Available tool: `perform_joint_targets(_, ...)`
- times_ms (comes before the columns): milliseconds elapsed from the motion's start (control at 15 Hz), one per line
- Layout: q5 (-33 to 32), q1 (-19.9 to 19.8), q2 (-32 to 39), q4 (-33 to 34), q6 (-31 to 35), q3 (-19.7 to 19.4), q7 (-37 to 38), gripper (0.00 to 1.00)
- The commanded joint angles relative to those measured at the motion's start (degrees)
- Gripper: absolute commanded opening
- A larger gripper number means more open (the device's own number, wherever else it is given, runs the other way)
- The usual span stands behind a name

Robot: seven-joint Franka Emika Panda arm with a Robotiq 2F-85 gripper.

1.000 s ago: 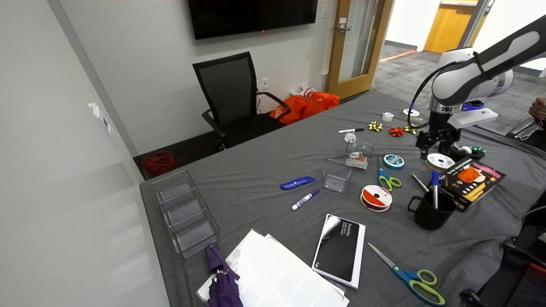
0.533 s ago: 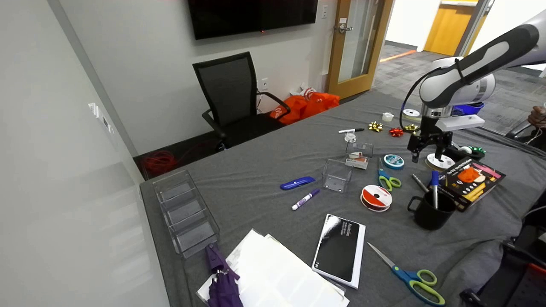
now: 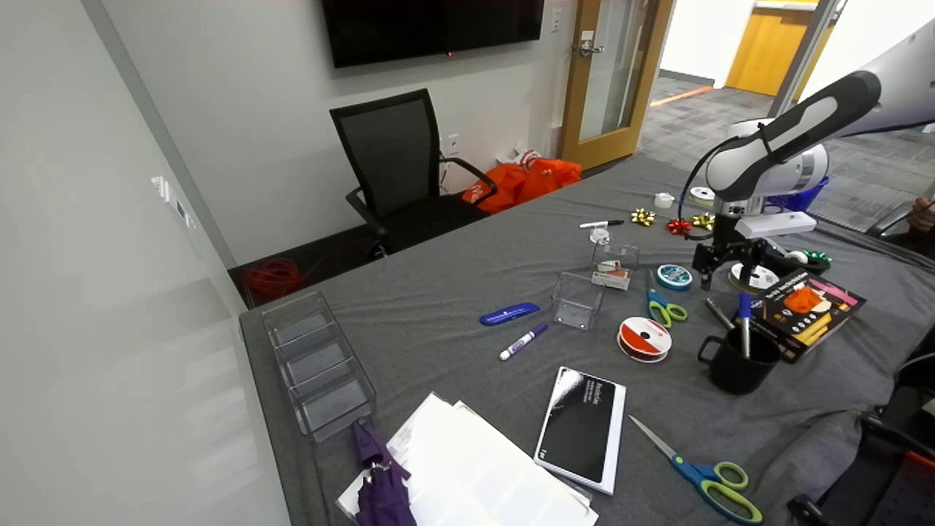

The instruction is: Pick up the blue marker from the tablecloth and put it in the black mug.

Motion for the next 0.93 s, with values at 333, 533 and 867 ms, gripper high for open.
perform_joint_targets(333, 1.55, -1.55, 4.75, 2.53, 0.52, 1.99, 2.01, 1.0)
perform_joint_targets(533, 2.02, -1.45, 5.87, 3.42, 0.75, 2.19, 3.31, 1.0)
perform_joint_targets(867, 1.99, -1.33, 7.38, 4.83, 0.96, 2.09, 4.52, 0.86)
